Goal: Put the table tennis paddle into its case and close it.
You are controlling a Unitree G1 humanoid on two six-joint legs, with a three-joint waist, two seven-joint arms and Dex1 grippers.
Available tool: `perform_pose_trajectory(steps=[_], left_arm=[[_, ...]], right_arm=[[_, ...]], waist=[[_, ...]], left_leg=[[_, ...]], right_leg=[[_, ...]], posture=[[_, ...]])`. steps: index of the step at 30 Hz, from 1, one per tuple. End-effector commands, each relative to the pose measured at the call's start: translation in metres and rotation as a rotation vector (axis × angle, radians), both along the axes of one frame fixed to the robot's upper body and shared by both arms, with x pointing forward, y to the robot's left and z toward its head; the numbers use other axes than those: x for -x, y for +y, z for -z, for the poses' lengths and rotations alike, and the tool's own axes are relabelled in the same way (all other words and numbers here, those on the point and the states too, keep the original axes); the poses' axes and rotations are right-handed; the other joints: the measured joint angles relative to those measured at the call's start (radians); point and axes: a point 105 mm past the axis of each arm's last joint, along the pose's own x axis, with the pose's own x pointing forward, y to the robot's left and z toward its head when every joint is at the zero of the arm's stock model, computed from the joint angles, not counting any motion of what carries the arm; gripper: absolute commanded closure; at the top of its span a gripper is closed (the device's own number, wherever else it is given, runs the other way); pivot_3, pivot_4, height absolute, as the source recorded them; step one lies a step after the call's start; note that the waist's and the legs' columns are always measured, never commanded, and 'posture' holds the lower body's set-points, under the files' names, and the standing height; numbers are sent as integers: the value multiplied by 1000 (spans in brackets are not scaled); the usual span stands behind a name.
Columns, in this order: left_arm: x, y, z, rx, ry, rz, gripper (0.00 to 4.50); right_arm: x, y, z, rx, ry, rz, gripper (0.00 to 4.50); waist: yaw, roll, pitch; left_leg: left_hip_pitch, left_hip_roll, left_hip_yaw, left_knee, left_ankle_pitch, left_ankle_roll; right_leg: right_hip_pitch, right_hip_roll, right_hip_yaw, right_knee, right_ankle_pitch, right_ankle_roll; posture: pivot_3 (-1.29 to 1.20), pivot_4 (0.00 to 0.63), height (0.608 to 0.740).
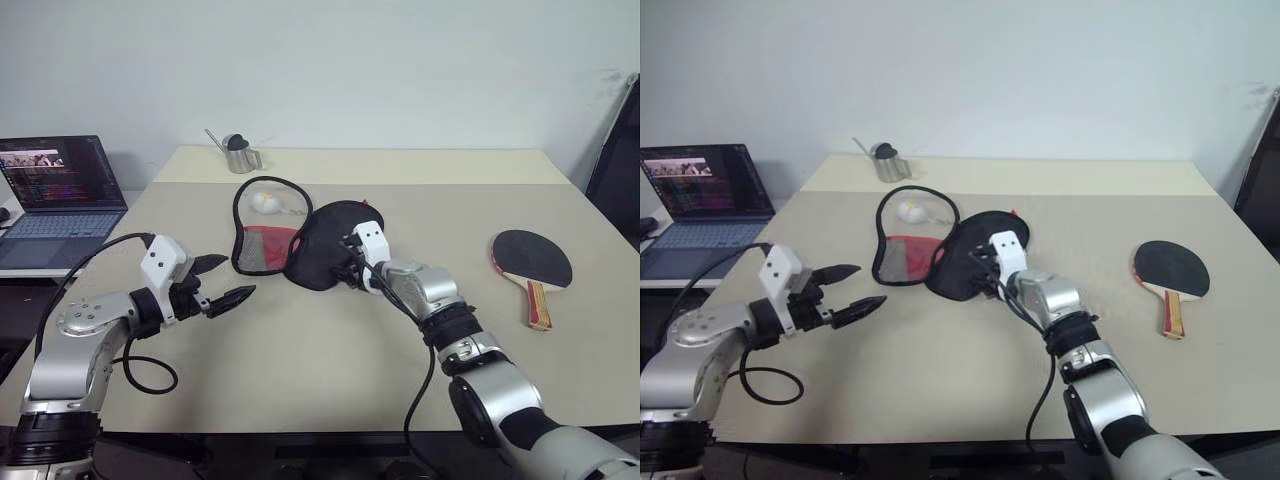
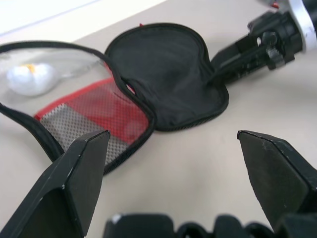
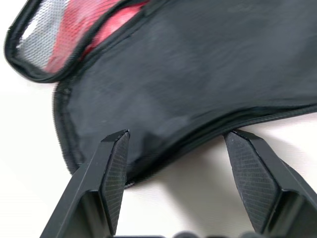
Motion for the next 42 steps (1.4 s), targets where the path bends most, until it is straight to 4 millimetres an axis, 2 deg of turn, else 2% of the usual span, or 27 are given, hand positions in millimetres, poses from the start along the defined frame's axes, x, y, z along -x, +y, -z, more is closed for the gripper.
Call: perform_pose_trajectory(steps=[1,3,6,11,14,20,25,42], left_arm=[[-2,-1,-11,-23,-48,8,0],[-2,-2,-12,-26,-52,11,0],[-2,-4,-13,-32,-58,18,0],[-2,-9,-16,-40,-73,32,0],[-2,-14,-19,-35,-82,47,0],[-7,-22,-31,-8,-117,60,0],[-11,-37,-37,-7,-131,113,0],[-24,-71,-37,11,-137,225,0]], right_arm=[[-5,9,-20,-33,-60,-13,1269],[-6,12,-20,-31,-65,-13,1269],[-6,13,-19,-33,-69,-9,1785],[-6,10,-17,-41,-57,6,3365],[-7,2,-16,-55,-33,27,4367],[-7,-33,-7,-53,26,83,4442],[-7,-67,-9,-32,35,131,4442],[-1,-167,-21,16,47,331,4442]], waist=[[0,0,0],[0,0,0],[-1,0,0],[-2,0,0],[-2,0,0],[4,0,0],[4,0,0],[7,0,0]], left_leg=[[0,0,0,0,0,0],[0,0,-1,0,0,0],[0,0,-1,0,0,0],[0,0,-1,0,0,0],[0,0,-1,0,0,0],[-1,-1,-1,0,0,0],[-1,-1,-1,0,0,0],[-2,-1,1,0,0,0]], right_leg=[[0,0,0,0,0,0],[0,0,0,0,0,0],[0,0,0,0,0,0],[-1,0,0,0,0,0],[-1,0,0,0,0,0],[0,0,0,0,0,0],[0,0,0,0,0,0],[0,0,0,-1,0,1]], posture=[[0,150,740],[0,150,740],[0,150,740],[0,150,740],[0,150,740],[0,150,740],[0,150,740],[0,150,740]])
